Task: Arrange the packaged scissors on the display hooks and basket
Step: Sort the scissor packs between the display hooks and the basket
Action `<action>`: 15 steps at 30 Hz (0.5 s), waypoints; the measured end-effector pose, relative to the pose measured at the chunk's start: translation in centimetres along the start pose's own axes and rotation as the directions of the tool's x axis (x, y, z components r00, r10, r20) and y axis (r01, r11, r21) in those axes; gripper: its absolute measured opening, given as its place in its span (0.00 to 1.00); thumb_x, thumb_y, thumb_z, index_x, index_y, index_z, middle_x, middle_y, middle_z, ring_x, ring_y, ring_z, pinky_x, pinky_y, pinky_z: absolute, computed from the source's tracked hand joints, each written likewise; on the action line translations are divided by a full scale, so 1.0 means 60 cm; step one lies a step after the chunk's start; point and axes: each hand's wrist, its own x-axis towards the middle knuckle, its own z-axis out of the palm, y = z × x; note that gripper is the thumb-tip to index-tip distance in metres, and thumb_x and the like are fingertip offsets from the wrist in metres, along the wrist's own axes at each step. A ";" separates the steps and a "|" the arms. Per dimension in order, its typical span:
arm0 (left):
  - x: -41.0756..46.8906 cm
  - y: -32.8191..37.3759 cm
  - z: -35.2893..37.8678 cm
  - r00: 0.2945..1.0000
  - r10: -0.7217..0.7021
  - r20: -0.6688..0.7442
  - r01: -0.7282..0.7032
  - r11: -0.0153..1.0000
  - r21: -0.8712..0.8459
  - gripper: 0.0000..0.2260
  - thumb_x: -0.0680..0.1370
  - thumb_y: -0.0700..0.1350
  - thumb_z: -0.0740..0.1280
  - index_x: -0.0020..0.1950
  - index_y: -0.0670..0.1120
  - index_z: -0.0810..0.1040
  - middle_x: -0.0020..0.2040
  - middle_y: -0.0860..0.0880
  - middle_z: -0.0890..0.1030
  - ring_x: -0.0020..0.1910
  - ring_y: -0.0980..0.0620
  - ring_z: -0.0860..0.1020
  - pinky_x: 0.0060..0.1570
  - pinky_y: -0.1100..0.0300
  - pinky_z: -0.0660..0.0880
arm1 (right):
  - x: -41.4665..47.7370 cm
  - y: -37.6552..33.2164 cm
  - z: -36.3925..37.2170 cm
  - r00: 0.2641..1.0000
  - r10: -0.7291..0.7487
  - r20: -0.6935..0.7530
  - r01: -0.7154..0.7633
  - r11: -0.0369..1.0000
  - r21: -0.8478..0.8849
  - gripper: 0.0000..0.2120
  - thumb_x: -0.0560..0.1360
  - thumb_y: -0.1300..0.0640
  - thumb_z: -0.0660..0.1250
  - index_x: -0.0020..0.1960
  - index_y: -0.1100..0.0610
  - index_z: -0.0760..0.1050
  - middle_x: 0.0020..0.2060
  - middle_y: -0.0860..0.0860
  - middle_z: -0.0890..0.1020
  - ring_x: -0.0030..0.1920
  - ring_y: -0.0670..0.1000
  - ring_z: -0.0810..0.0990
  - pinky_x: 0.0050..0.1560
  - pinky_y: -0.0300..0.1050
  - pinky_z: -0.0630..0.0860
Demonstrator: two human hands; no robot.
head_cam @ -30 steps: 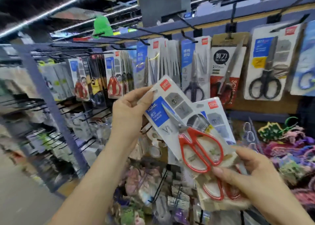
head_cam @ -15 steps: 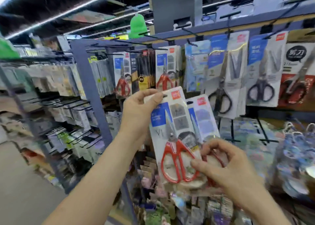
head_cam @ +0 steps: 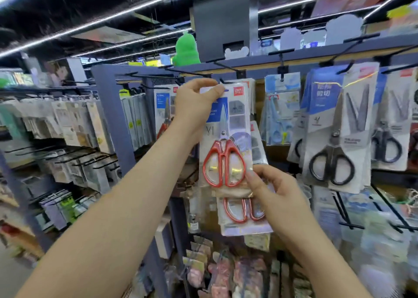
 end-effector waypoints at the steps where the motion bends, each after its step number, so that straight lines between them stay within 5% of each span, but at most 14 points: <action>1: 0.015 0.001 0.003 1.000 0.024 -0.006 -0.024 1.000 0.001 0.05 0.76 0.40 0.72 0.50 0.44 0.80 0.49 0.44 0.84 0.42 0.50 0.85 0.44 0.53 0.83 | 0.016 0.001 0.002 1.000 -0.018 -0.019 0.018 1.000 0.009 0.11 0.81 0.53 0.62 0.43 0.49 0.81 0.36 0.41 0.82 0.39 0.38 0.78 0.42 0.30 0.72; 8: 0.090 -0.017 0.013 0.998 0.058 -0.037 -0.055 0.996 0.071 0.03 0.76 0.42 0.73 0.47 0.48 0.80 0.49 0.45 0.85 0.45 0.49 0.85 0.46 0.50 0.83 | 0.093 0.024 0.005 0.997 -0.059 -0.044 0.061 0.996 0.070 0.12 0.81 0.52 0.62 0.41 0.50 0.80 0.31 0.40 0.78 0.33 0.38 0.73 0.36 0.28 0.69; 12: 0.105 -0.016 0.007 0.997 -0.068 0.042 0.069 0.997 -0.027 0.03 0.76 0.39 0.72 0.48 0.43 0.80 0.43 0.44 0.85 0.39 0.48 0.84 0.41 0.54 0.83 | 0.107 0.049 0.011 0.999 -0.041 -0.009 0.042 0.996 0.084 0.12 0.80 0.49 0.62 0.43 0.51 0.81 0.37 0.55 0.81 0.37 0.48 0.74 0.37 0.35 0.69; 15: 0.116 -0.019 0.007 0.981 -0.158 0.111 0.169 0.980 -0.100 0.03 0.79 0.38 0.67 0.51 0.41 0.79 0.45 0.42 0.85 0.41 0.47 0.83 0.41 0.53 0.82 | 0.113 0.066 0.020 0.999 -0.030 -0.042 0.034 0.994 0.100 0.11 0.80 0.48 0.62 0.44 0.49 0.81 0.39 0.56 0.81 0.38 0.56 0.75 0.39 0.40 0.70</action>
